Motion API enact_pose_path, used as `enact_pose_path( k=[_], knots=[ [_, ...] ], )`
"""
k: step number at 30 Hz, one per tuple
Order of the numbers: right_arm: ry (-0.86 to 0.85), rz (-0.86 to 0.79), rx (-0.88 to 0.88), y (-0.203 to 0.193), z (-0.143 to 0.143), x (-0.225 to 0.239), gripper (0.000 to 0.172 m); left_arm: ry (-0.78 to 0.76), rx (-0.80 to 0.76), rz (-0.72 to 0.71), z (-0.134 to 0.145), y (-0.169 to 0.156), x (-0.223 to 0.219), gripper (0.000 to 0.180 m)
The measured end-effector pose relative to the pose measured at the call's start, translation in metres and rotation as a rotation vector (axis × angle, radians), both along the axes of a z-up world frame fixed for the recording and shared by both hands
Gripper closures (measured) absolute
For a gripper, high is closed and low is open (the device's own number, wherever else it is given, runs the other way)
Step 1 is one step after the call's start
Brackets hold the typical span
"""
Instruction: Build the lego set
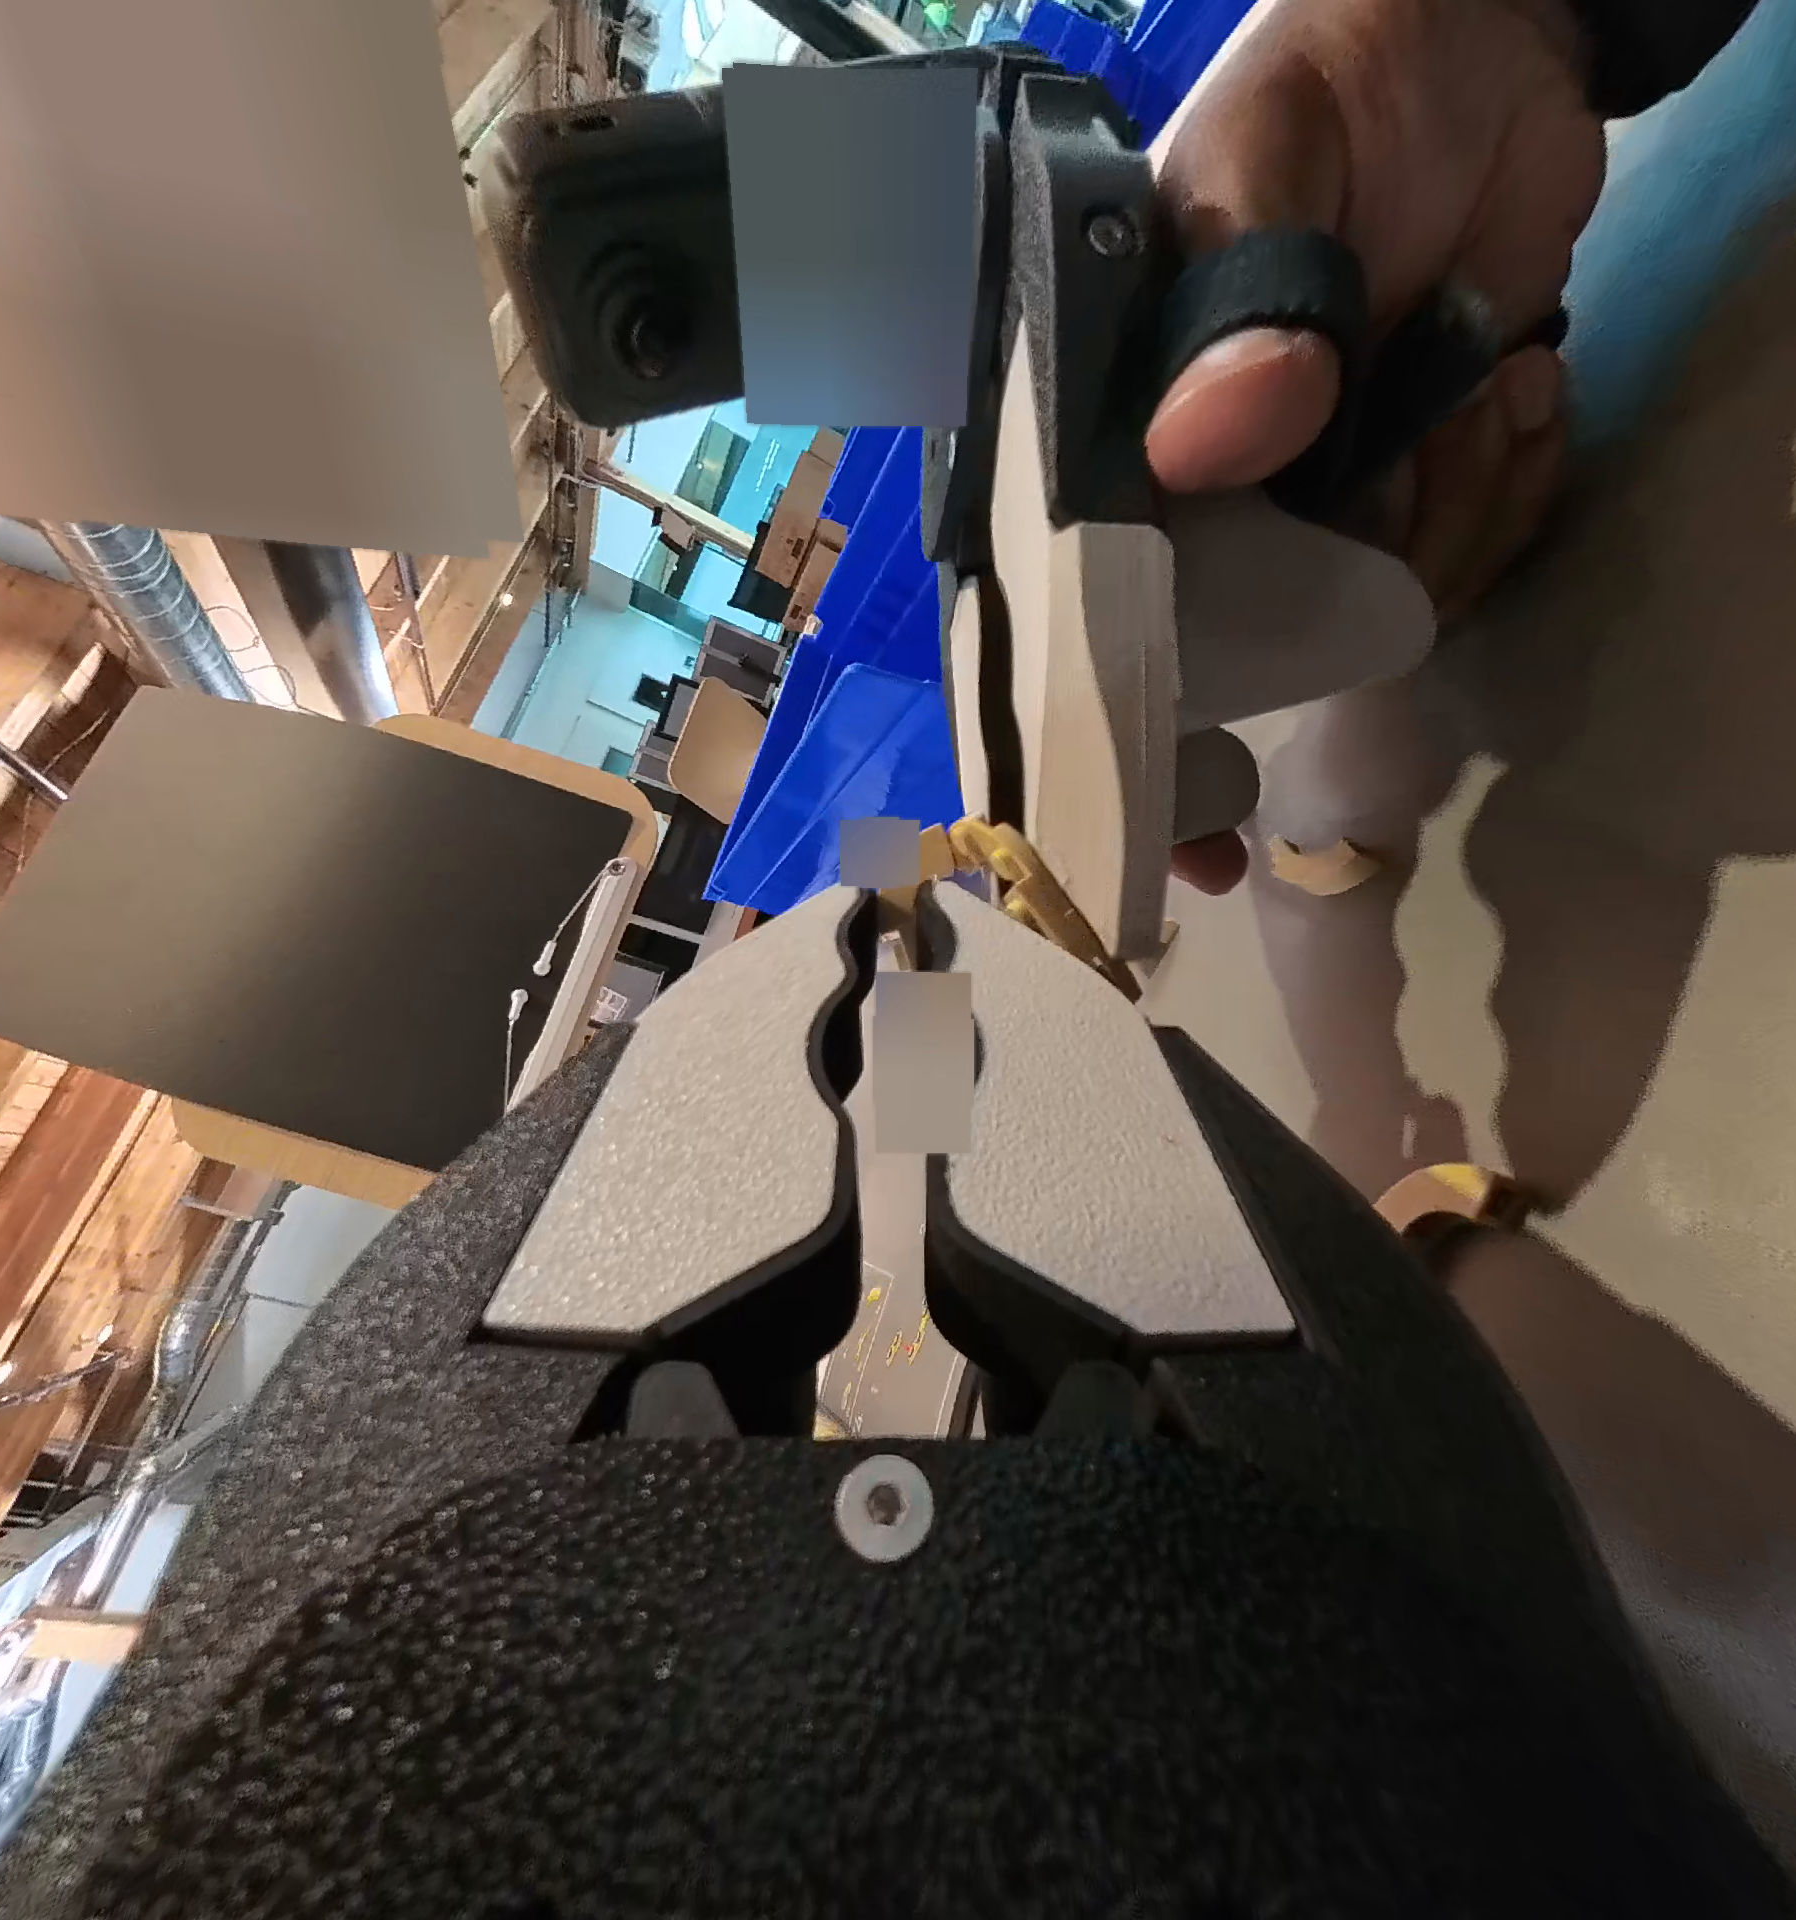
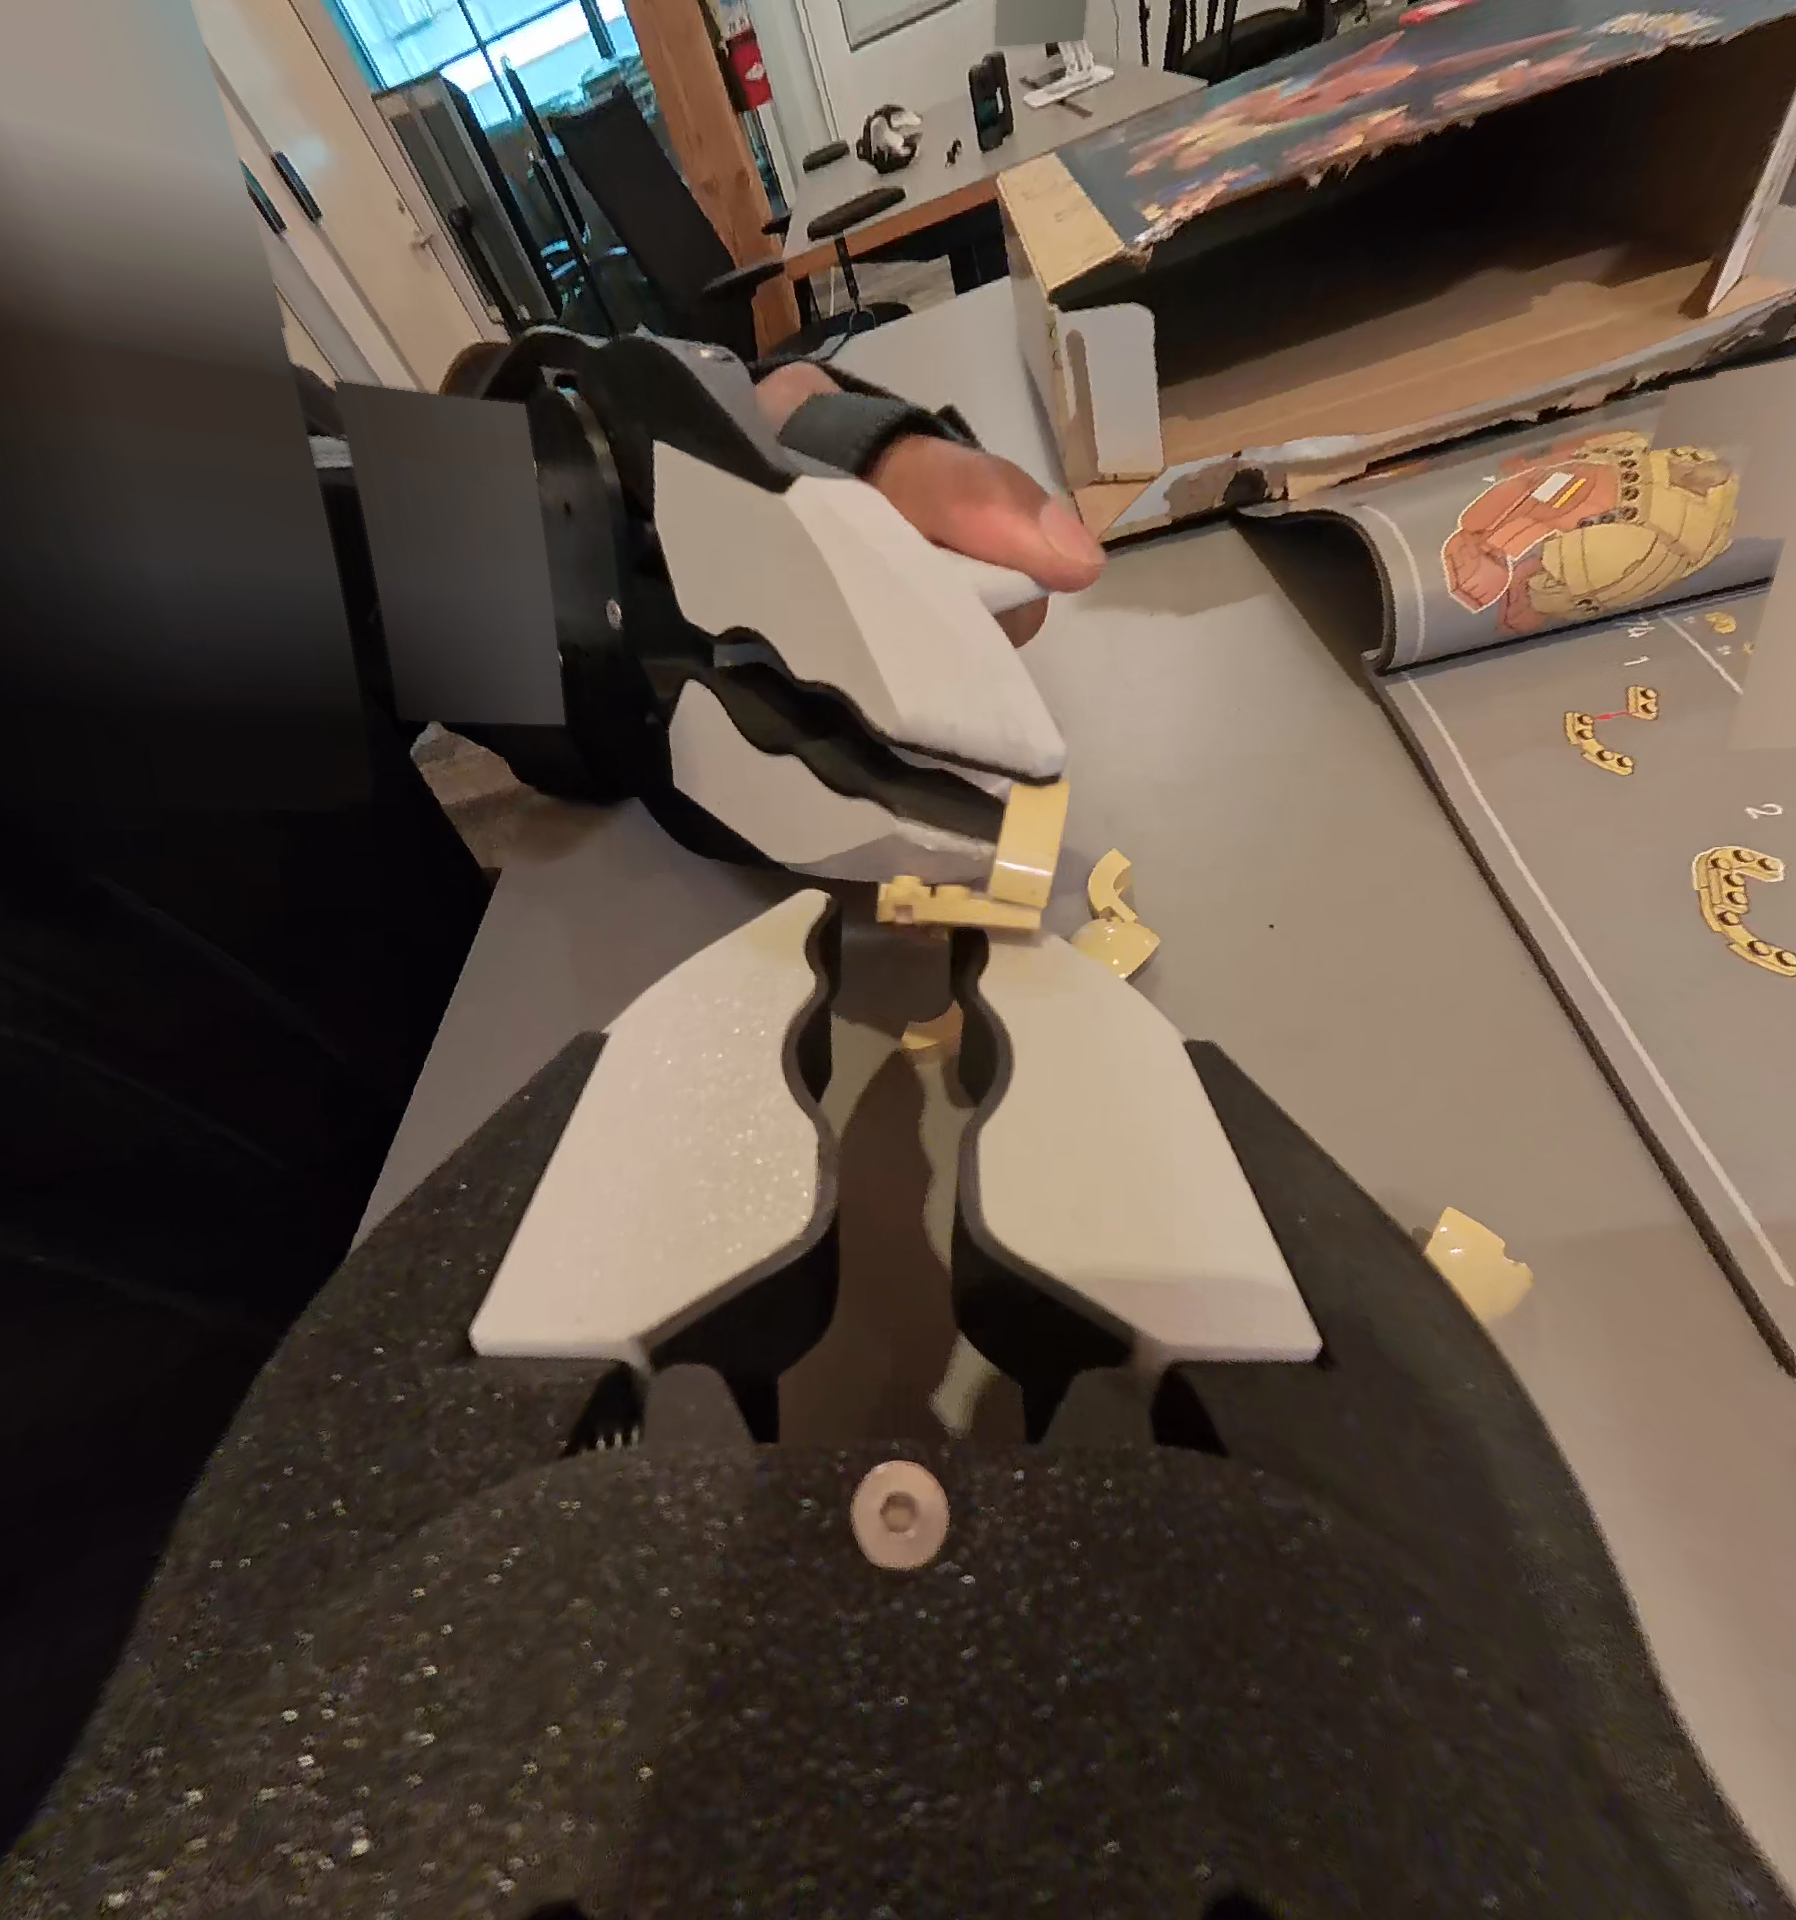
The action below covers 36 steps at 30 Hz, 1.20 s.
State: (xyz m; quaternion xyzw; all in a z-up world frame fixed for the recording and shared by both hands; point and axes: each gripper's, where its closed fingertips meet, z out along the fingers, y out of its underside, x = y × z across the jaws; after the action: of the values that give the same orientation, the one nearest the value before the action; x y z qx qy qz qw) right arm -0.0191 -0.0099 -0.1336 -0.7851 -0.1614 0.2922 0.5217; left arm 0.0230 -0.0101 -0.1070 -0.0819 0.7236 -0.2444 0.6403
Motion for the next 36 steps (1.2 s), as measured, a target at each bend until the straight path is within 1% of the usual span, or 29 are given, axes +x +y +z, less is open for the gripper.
enact_pose_path(
  k=[4, 8, 13, 18, 27, 32, 36],
  knots=[
    [-0.014, -0.003, 0.000, 0.000, -0.001, 0.000, 0.160, 0.012, 0.011, 0.002, -0.002, 0.001, 0.000, 0.174],
    [-0.011, -0.004, -0.020, 0.000, -0.003, 0.000, 0.160, 0.017, 0.062, 0.011, -0.004, 0.003, 0.000, 0.174],
    [-0.005, -0.003, -0.037, 0.000, -0.005, 0.000, 0.160, -0.015, 0.164, 0.028, -0.004, 0.003, -0.001, 0.173],
    [0.029, -0.011, -0.041, 0.001, -0.003, 0.001, 0.160, -0.010, 0.116, 0.027, -0.003, 0.002, -0.001, 0.174],
    [0.013, 0.002, -0.050, -0.001, -0.005, 0.000, 0.161, -0.010, 0.123, -0.003, -0.004, -0.001, -0.003, 0.174],
    [-0.055, -0.001, -0.055, -0.001, -0.010, -0.001, 0.161, 0.010, 0.121, -0.028, -0.006, -0.001, -0.004, 0.174],
    [-0.119, -0.014, -0.064, -0.001, -0.015, -0.002, 0.160, 0.006, 0.153, -0.029, -0.008, -0.003, -0.005, 0.174]
  ],
)
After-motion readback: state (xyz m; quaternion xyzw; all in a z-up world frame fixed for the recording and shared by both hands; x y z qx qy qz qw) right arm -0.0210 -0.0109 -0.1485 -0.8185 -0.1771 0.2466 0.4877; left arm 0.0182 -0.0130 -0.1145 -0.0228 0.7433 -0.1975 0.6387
